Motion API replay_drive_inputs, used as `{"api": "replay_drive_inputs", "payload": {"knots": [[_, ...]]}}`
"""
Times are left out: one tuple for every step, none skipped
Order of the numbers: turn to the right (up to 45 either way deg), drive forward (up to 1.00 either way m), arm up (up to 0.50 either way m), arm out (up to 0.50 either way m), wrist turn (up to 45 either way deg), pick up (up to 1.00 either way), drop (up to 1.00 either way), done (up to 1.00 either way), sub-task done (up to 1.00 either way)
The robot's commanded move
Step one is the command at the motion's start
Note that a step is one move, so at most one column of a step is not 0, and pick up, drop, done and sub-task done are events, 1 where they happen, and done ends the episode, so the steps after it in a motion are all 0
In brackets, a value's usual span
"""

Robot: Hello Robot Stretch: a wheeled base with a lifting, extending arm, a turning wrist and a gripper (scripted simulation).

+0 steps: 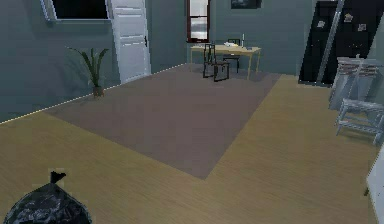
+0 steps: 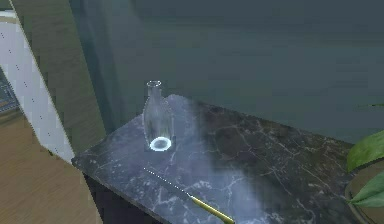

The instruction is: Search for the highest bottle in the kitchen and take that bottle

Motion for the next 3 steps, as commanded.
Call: {"api": "replay_drive_inputs", "payload": {"knots": [[0.0, 0.0, 0.5, 0.0, 0.0, 0.0, 0.0, 0.0, 0.0], [0.0, 0.0, 0.38, 0.0, 0.0, 0.0, 0.0, 0.0, 0.0], [0.0, 0.0, 0.0, 0.28, 0.0, 0.0, 0.0, 0.0, 0.0]]}}
